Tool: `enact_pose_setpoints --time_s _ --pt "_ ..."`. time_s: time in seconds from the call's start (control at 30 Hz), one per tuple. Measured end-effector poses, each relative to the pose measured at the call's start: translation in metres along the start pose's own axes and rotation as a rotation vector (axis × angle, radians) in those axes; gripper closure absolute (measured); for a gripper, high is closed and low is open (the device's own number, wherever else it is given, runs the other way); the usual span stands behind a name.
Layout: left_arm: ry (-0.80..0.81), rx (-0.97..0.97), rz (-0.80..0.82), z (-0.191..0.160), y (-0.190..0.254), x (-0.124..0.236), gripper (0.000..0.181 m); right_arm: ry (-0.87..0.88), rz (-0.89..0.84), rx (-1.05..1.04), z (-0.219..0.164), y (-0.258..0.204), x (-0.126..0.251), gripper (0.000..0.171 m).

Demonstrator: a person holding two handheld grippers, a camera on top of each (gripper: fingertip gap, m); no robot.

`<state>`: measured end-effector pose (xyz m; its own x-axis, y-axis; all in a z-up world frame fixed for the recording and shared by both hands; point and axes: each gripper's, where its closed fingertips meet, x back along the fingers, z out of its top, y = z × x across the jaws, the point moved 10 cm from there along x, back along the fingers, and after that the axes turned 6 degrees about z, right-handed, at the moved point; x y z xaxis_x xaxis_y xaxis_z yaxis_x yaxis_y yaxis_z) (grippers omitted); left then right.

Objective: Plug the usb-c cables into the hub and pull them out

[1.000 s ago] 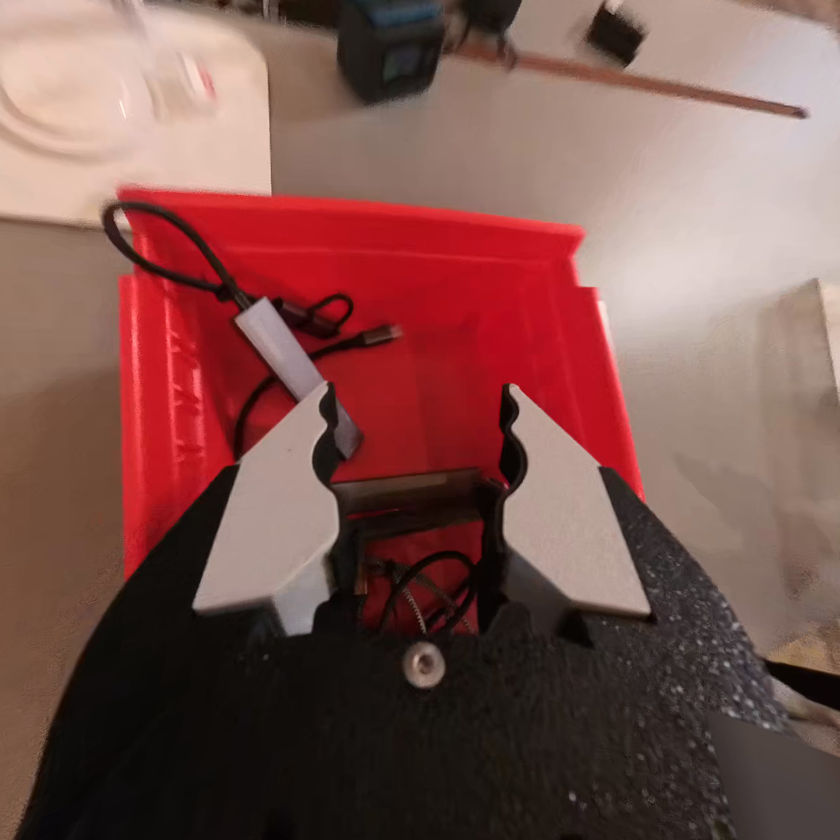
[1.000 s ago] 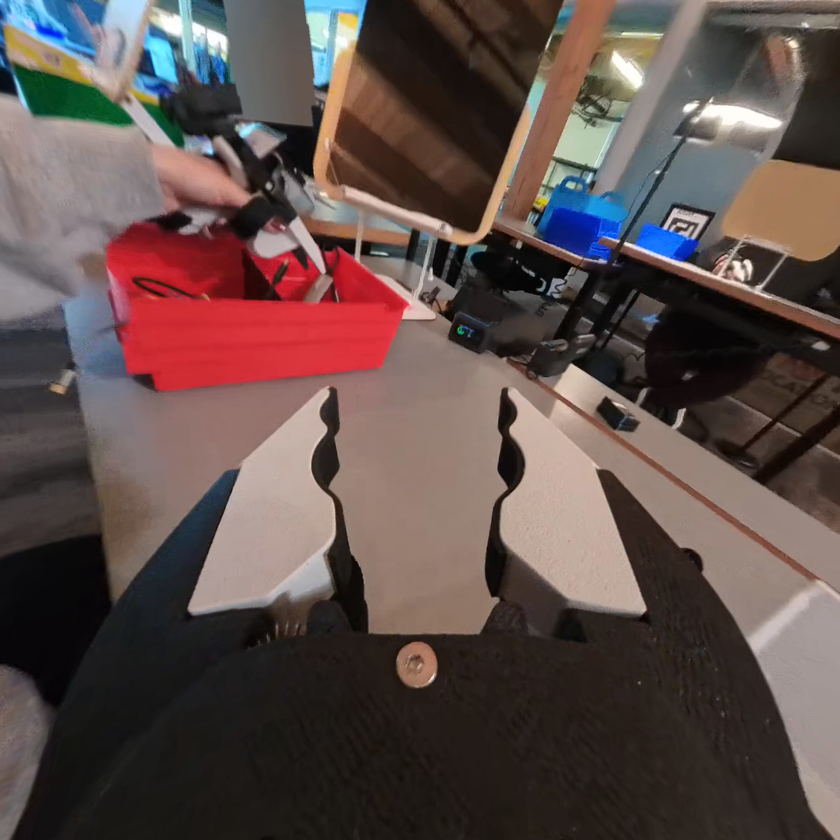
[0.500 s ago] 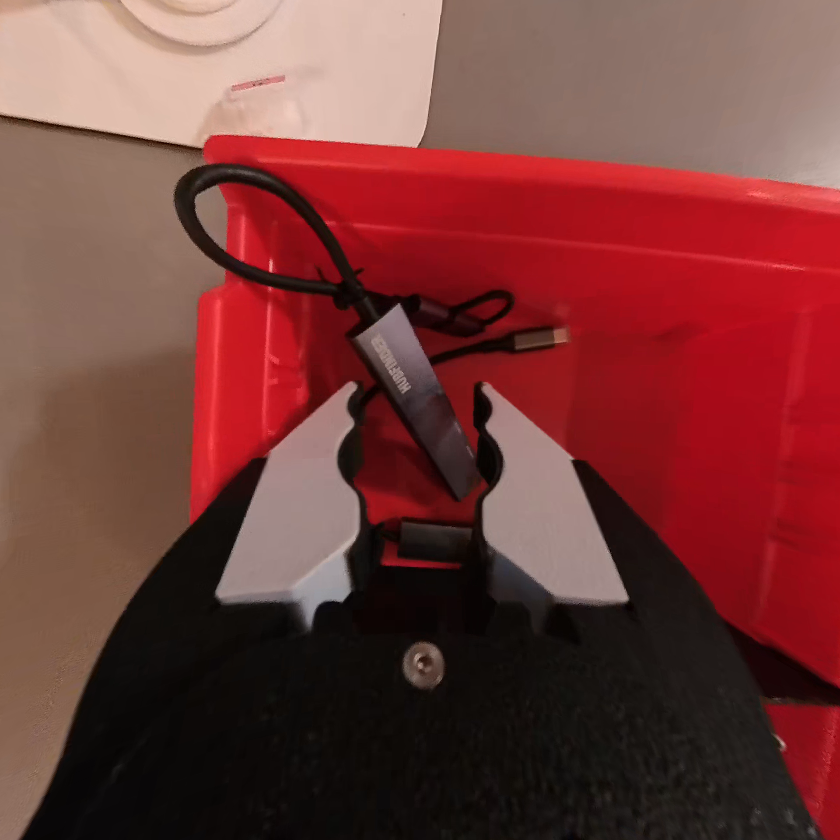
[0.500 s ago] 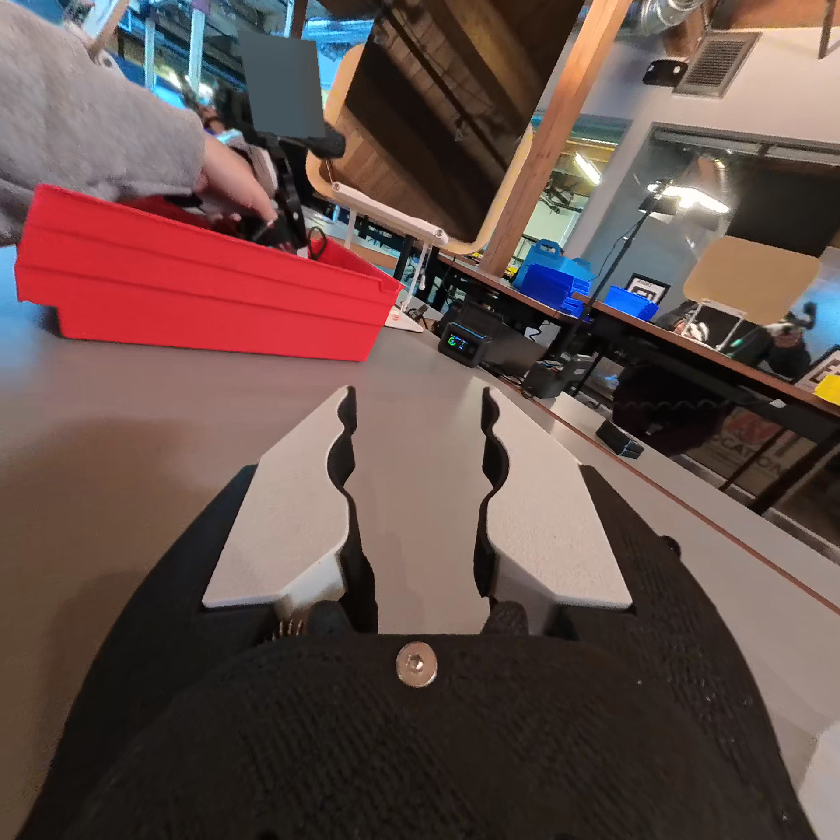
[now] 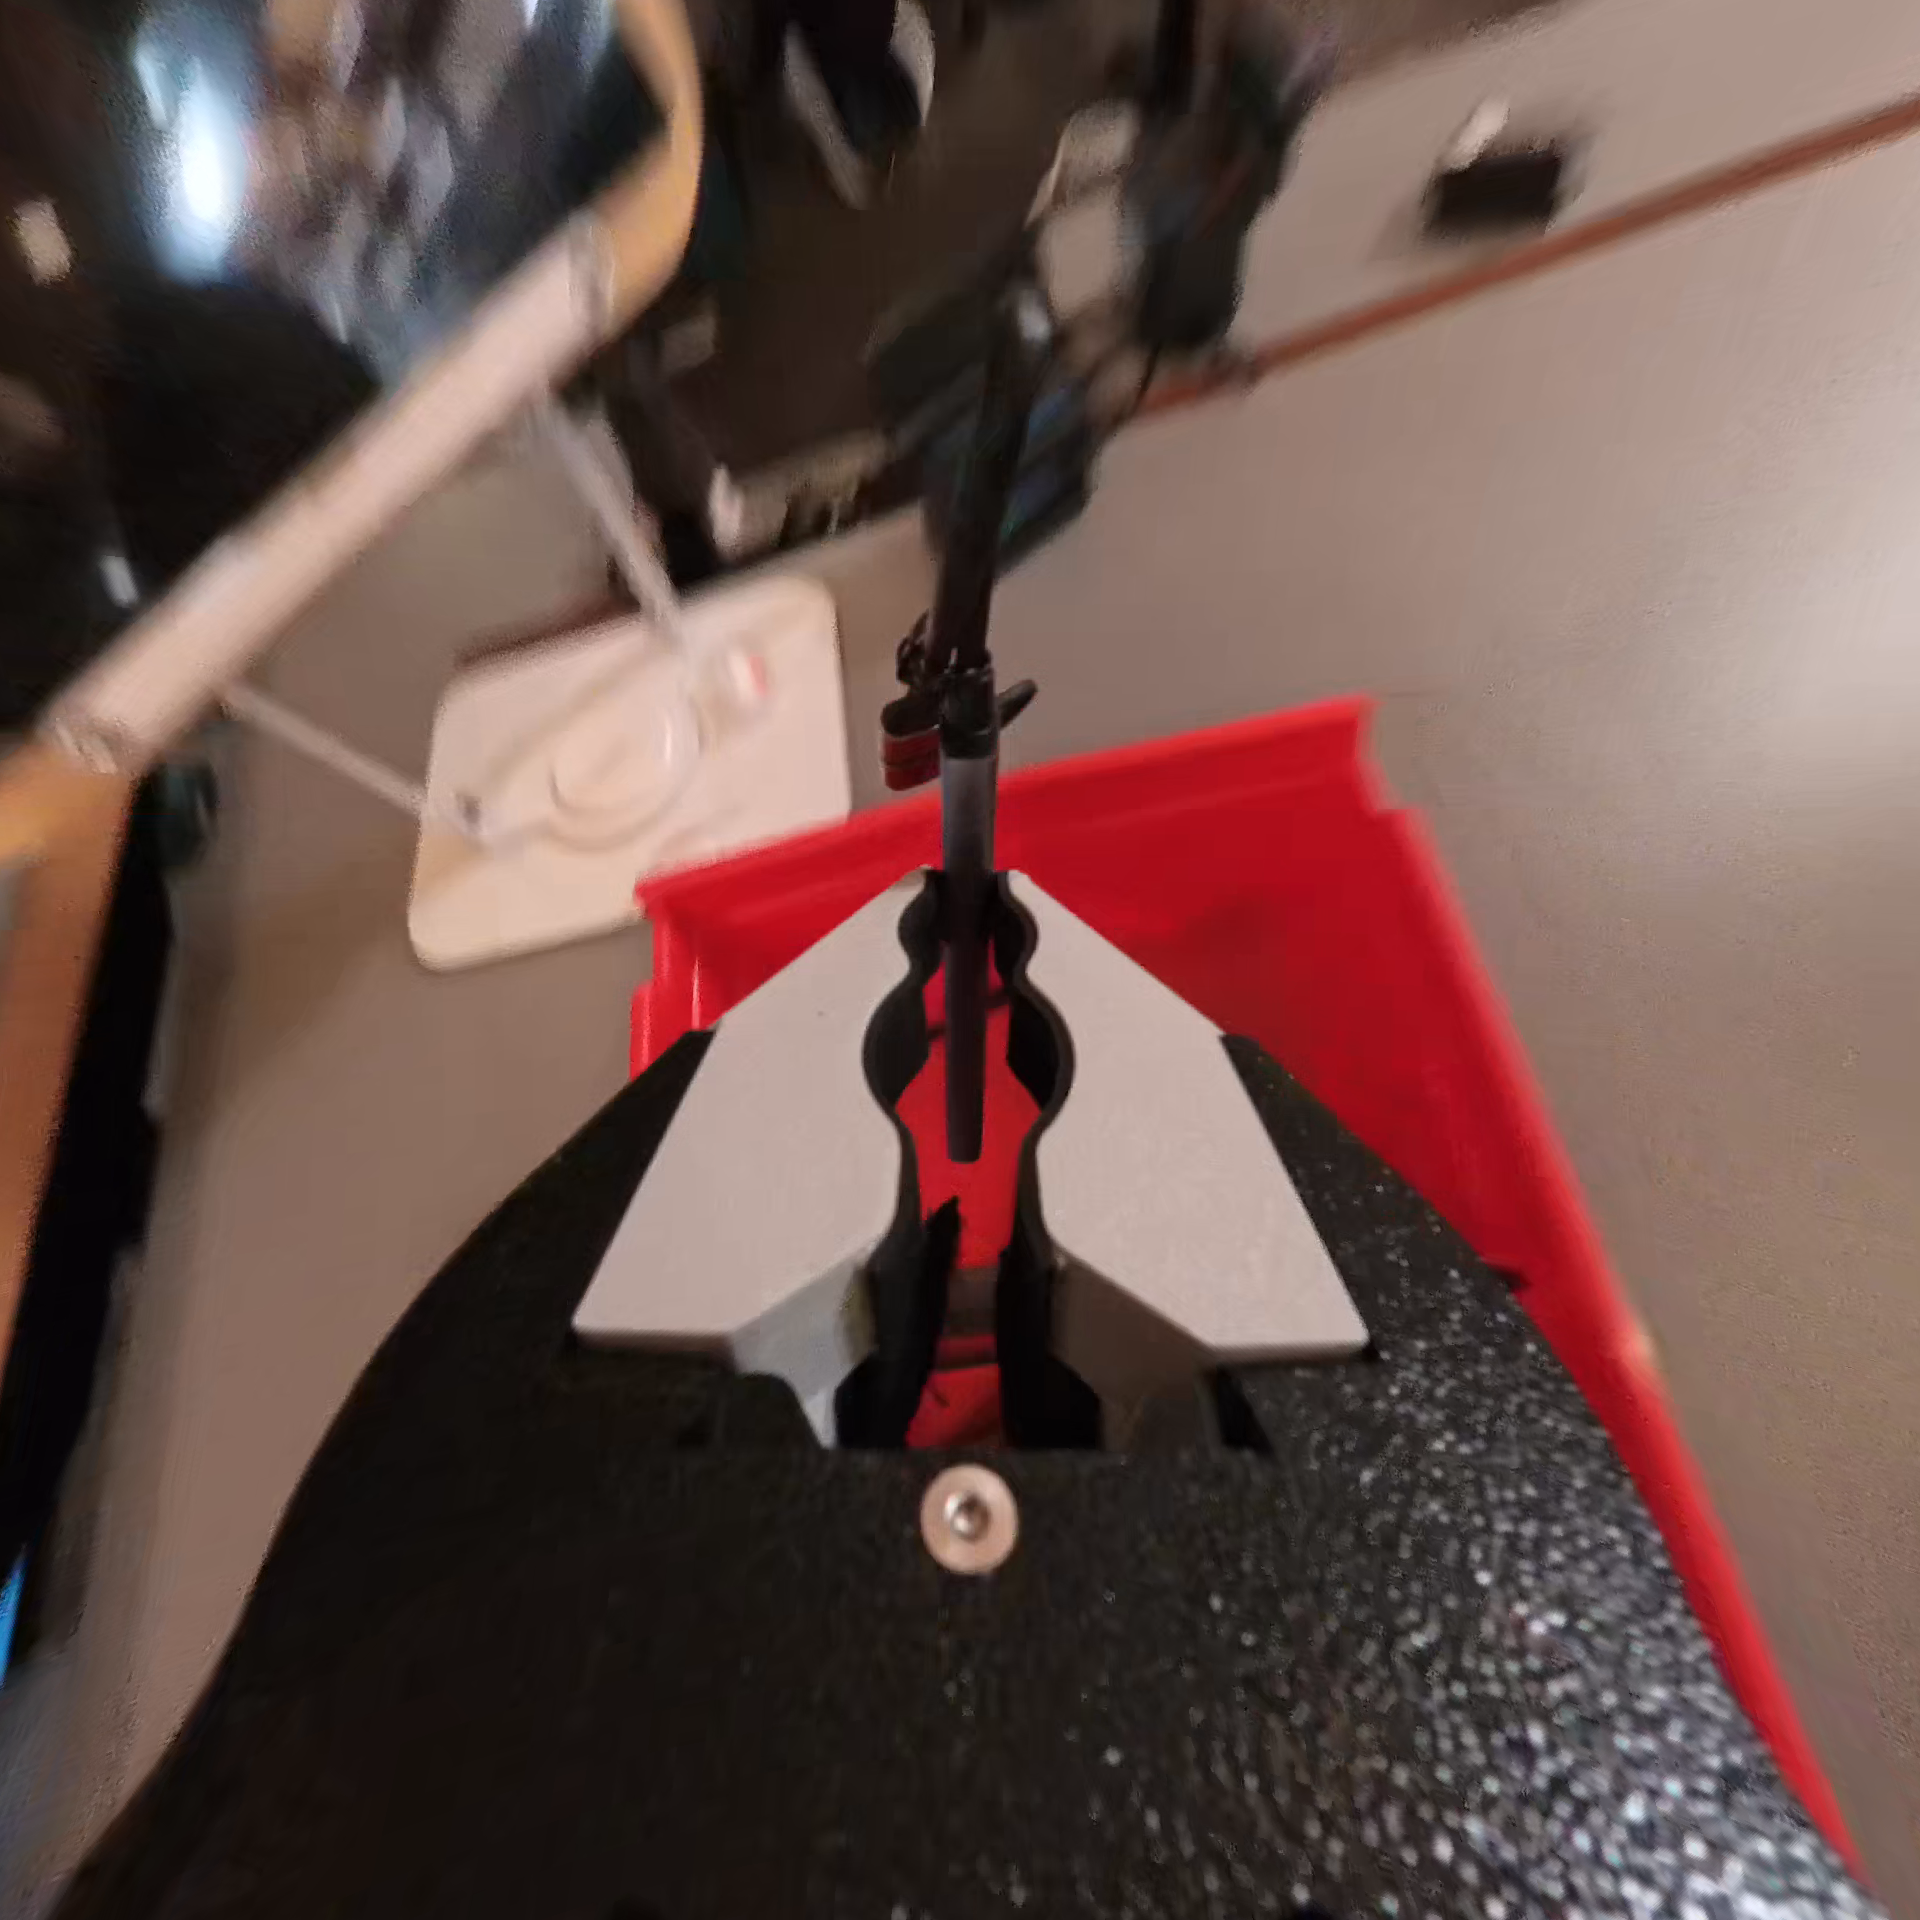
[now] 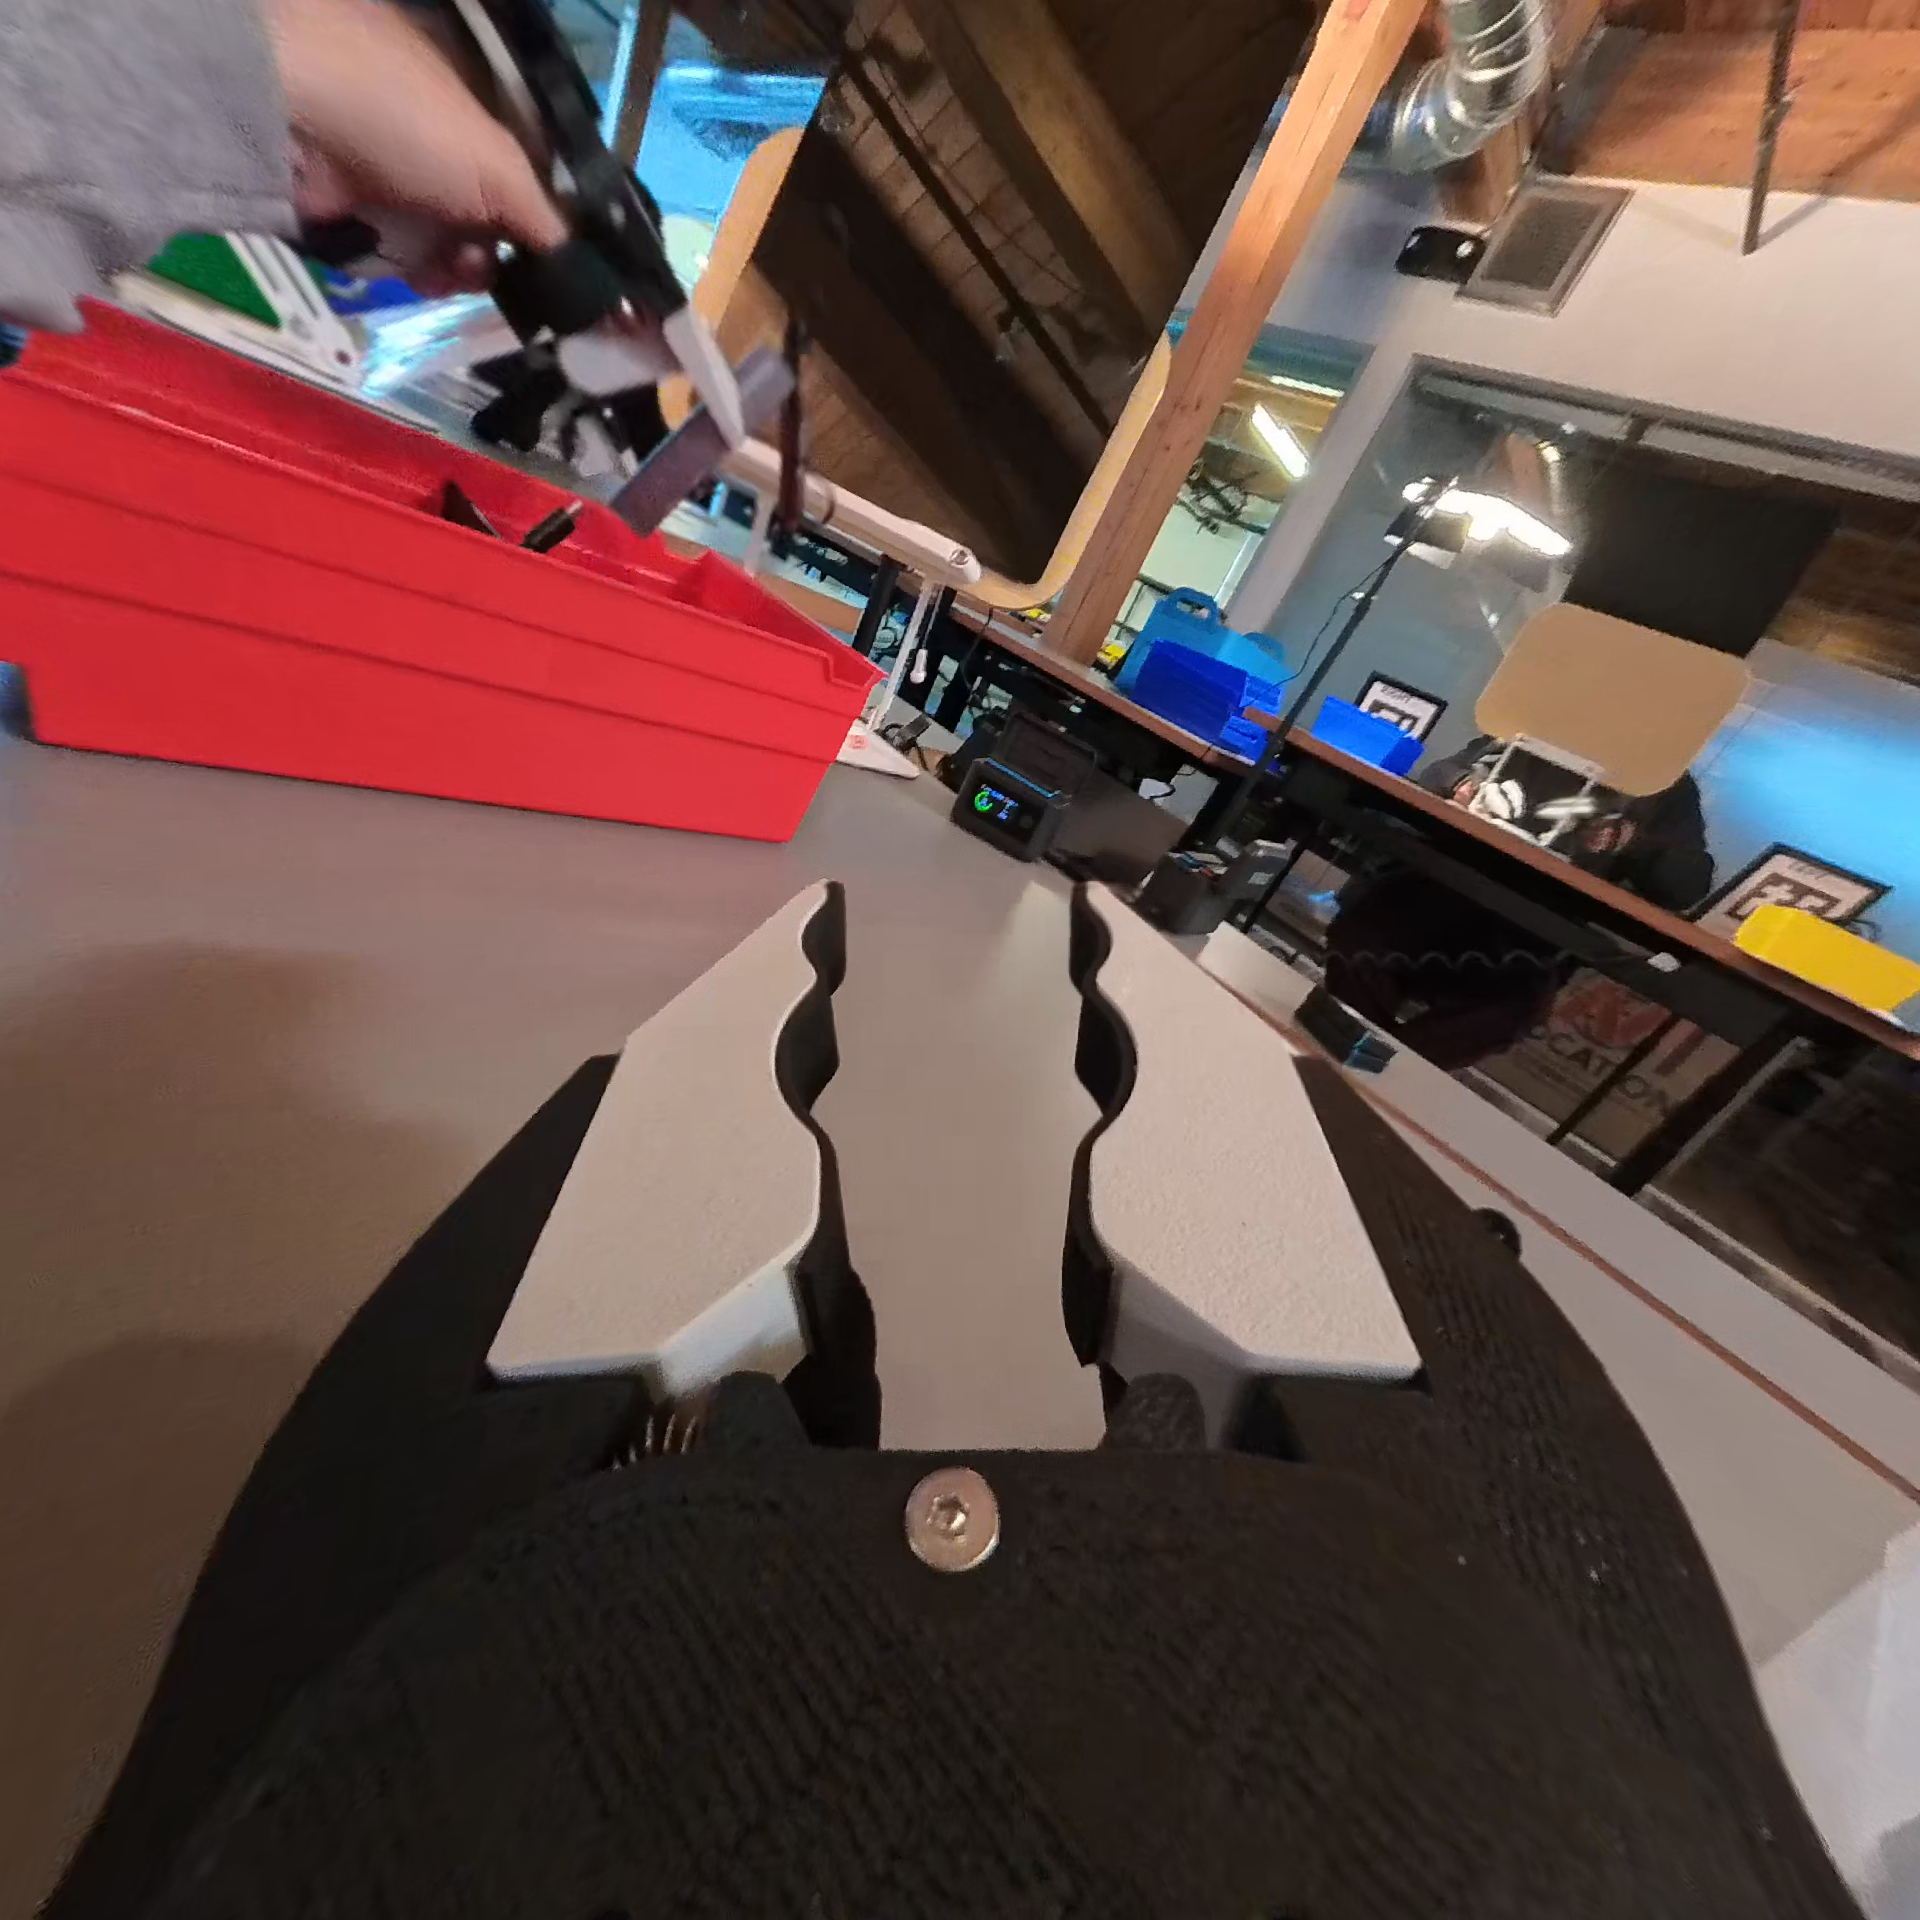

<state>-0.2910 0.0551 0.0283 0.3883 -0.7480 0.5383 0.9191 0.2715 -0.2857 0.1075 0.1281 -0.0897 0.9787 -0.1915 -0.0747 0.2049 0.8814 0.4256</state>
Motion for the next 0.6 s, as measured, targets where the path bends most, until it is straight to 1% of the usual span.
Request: enact_pose_setpoints --time_s 0.07,0.1,0.17,0.23,0.27,0.37,0.4,0.47,0.5,0.6 --pt "0.166 -0.071 -0.016 0.02 0.03 0.033 0.174 0.023 -0.032 0.024 0.002 0.001 0.002 0.133" --pt "0.226 -0.146 -0.037 0.027 0.05 0.047 0.174 0.033 -0.05 0.037 0.003 0.002 0.004 0.134" --pt "0.254 -0.326 -0.126 0.029 0.099 0.066 0.174 0.045 -0.095 0.056 0.004 0.004 0.006 0.137" --pt "0.241 -0.514 -0.154 0.018 0.15 0.074 0.174 0.054 -0.146 0.06 0.005 0.008 0.01 0.143" --pt "0.238 -0.608 -0.123 0.009 0.174 0.074 0.174 0.067 -0.182 0.068 0.006 0.011 0.013 0.148" --pt "0.287 -0.87 0.042 -0.021 0.228 0.065 0.174 0.064 -0.226 0.087 0.005 0.016 0.015 0.148" --pt "0.322 -0.907 0.071 -0.029 0.24 0.061 0.174 0.054 -0.235 0.087 0.004 0.017 0.015 0.148" --pt "0.371 -0.927 0.031 -0.044 0.26 0.053 0.174 0.048 -0.247 0.078 0.003 0.019 0.015 0.148" --pt "0.366 -0.928 0.013 -0.051 0.266 0.048 0.174 0.044 -0.251 0.072 0.002 0.019 0.015 0.148" --pt "0.281 -0.927 -0.016 -0.067 0.271 0.032 0.174 0.037 -0.252 0.061 0.0 0.021 0.014 0.148"
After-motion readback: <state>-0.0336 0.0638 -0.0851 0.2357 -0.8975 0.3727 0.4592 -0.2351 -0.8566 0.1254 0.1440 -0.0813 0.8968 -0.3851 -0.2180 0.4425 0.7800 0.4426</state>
